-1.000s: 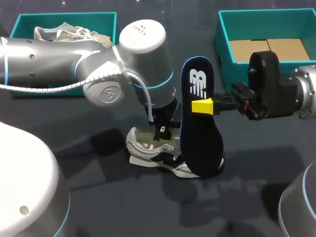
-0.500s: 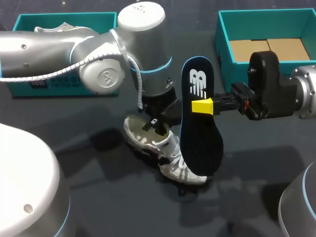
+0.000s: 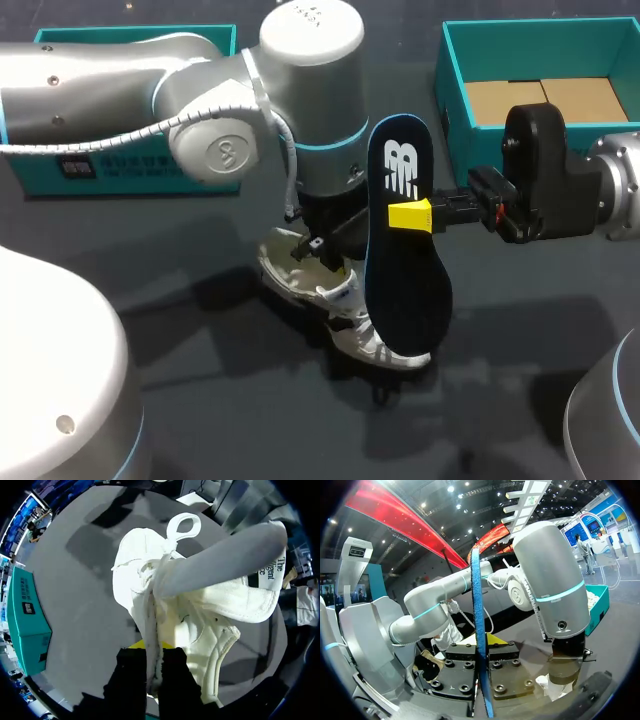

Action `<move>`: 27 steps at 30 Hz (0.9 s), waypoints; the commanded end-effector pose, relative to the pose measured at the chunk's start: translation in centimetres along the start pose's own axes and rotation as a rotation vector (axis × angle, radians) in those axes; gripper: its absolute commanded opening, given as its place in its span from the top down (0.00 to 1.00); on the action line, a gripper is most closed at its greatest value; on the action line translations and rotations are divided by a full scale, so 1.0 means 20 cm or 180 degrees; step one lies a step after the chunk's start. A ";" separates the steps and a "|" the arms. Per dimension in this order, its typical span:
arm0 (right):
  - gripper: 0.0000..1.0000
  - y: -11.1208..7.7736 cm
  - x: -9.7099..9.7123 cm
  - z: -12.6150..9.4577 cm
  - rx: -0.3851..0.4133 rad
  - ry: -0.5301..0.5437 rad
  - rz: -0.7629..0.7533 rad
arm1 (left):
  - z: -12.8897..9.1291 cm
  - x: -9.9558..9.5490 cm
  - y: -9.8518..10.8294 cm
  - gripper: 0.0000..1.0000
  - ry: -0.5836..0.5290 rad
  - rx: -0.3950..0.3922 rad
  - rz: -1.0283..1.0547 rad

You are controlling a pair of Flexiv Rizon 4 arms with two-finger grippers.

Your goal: Take the shoe out of the shoebox, open the shoe tongue, remove and reinsert the insole, then place the shoe into the shoebox

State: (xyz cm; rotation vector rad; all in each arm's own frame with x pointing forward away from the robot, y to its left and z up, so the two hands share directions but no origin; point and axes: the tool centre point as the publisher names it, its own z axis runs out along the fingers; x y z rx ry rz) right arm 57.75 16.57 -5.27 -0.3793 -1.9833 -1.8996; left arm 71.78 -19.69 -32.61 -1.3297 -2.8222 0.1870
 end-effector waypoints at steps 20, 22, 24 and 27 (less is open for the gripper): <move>1.00 0.00 0.00 0.01 -0.0001 -0.0005 0.0002 | -0.18 0.05 0.03 1.00 -0.0241 0.0107 0.1739; 1.00 0.00 0.00 0.01 -0.0001 -0.0005 0.0002 | -0.17 0.06 0.02 1.00 -0.0272 0.0118 0.1891; 1.00 0.00 0.00 0.01 -0.0001 -0.0005 0.0002 | -0.17 0.06 0.02 1.00 -0.0251 0.0187 0.2019; 1.00 0.00 0.00 0.01 -0.0001 -0.0005 0.0002 | -0.16 0.06 0.00 1.00 -0.0240 0.0176 0.2084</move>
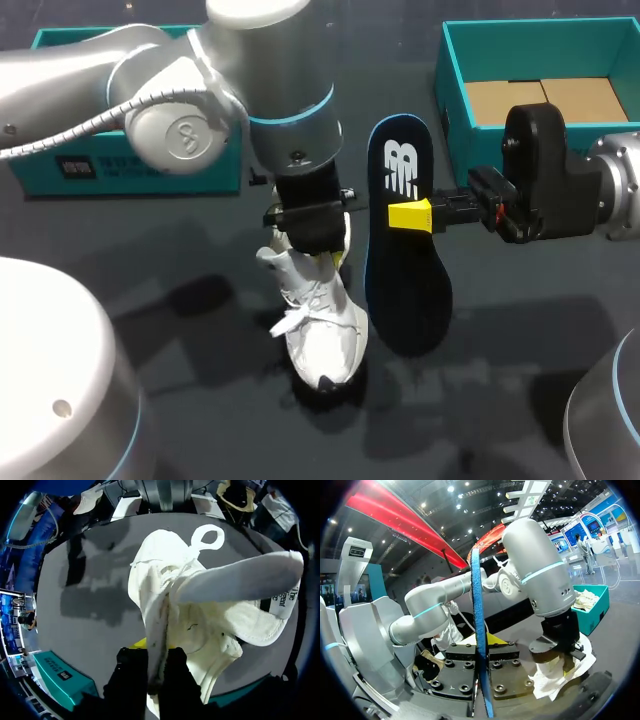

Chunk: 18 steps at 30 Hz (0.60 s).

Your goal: Take the shoe out of the shoebox, open the shoe tongue, remove and reinsert the insole, then place the shoe into the shoebox

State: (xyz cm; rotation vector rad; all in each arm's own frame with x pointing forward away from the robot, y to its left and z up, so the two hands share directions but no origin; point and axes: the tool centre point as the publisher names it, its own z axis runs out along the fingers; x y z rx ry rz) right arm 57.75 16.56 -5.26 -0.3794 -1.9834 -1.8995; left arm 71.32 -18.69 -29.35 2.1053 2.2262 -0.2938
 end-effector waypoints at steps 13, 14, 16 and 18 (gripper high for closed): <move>1.00 0.00 0.00 0.01 -0.0001 -0.0004 0.0001 | 0.16 0.01 -0.07 1.00 0.0078 0.0024 0.0283; 1.00 0.00 0.00 0.01 -0.0001 -0.0004 0.0001 | 0.17 0.01 -0.07 1.00 0.0096 0.0027 0.0296; 1.00 0.00 0.00 0.01 -0.0001 -0.0004 0.0001 | 0.19 0.01 -0.07 1.00 0.0113 0.0079 0.0332; 1.00 0.00 0.00 0.01 -0.0001 -0.0004 0.0001 | 0.22 0.00 -0.06 1.00 0.0154 0.0079 0.0321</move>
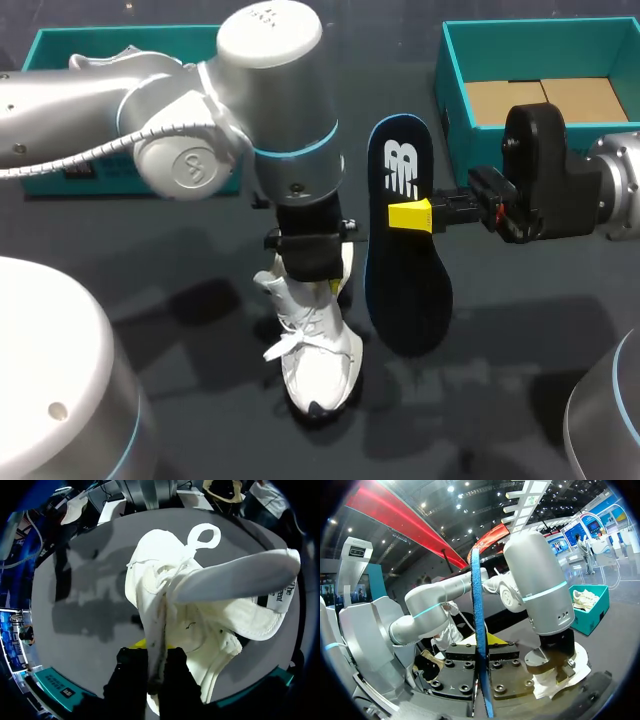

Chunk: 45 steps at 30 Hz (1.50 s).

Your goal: Take the shoe out of the shoebox, open the shoe tongue, remove and reinsert the insole, then place the shoe into the shoebox

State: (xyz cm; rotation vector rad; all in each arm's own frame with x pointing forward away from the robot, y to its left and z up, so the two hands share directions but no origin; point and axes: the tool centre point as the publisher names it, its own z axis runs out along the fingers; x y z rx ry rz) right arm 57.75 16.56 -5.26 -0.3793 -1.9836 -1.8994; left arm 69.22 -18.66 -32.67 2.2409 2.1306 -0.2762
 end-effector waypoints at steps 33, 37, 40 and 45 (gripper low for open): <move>1.00 0.00 0.00 0.01 -0.0002 -0.0004 0.0002 | 0.20 -0.09 0.03 1.00 0.0027 0.0084 0.0297; 1.00 0.00 0.00 0.01 -0.0002 -0.0004 0.0002 | 0.23 -0.11 0.05 1.00 0.0048 0.0082 0.0305; 1.00 0.00 0.00 0.01 -0.0002 -0.0004 0.0002 | 0.25 -0.12 0.06 1.00 0.0062 0.0089 0.0306; 1.00 0.00 0.00 0.01 -0.0002 -0.0004 0.0002 | 0.28 -0.14 0.10 1.00 0.0073 0.0094 0.0279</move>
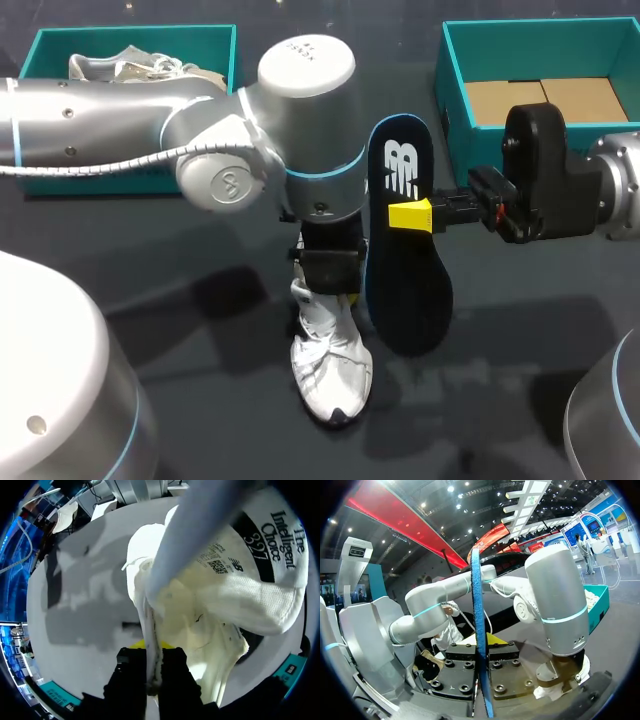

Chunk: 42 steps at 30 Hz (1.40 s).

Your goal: Take the shoe out of the shoebox, open the shoe tongue, remove and reinsert the insole, then place the shoe into the shoebox

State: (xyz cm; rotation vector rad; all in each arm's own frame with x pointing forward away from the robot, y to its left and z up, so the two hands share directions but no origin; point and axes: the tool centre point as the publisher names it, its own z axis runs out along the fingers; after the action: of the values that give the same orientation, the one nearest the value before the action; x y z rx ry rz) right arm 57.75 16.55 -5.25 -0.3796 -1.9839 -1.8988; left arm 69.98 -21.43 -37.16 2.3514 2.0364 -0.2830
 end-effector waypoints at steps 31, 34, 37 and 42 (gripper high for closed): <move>1.00 0.00 0.00 0.01 -0.0003 -0.0004 0.0001 | -0.09 -0.05 0.01 0.03 -0.0183 -0.0253 0.0048; 1.00 0.00 0.00 0.01 -0.0003 -0.0004 0.0001 | -0.17 -0.04 0.02 0.00 -0.0341 -0.0358 -0.0052; 1.00 0.00 0.00 0.01 -0.0003 -0.0004 0.0001 | -0.28 -0.04 0.02 0.00 -0.0575 -0.0516 -0.0177; 1.00 0.00 0.00 0.01 -0.0003 -0.0004 0.0001 | -0.46 -0.05 0.03 0.00 -0.1087 -0.0680 -0.0271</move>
State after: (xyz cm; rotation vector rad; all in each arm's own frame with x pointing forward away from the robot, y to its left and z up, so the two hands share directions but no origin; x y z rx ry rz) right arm 57.74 16.55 -5.25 -0.3797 -1.9840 -1.8987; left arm 72.23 -24.38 -30.43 2.0329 1.9708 -0.3326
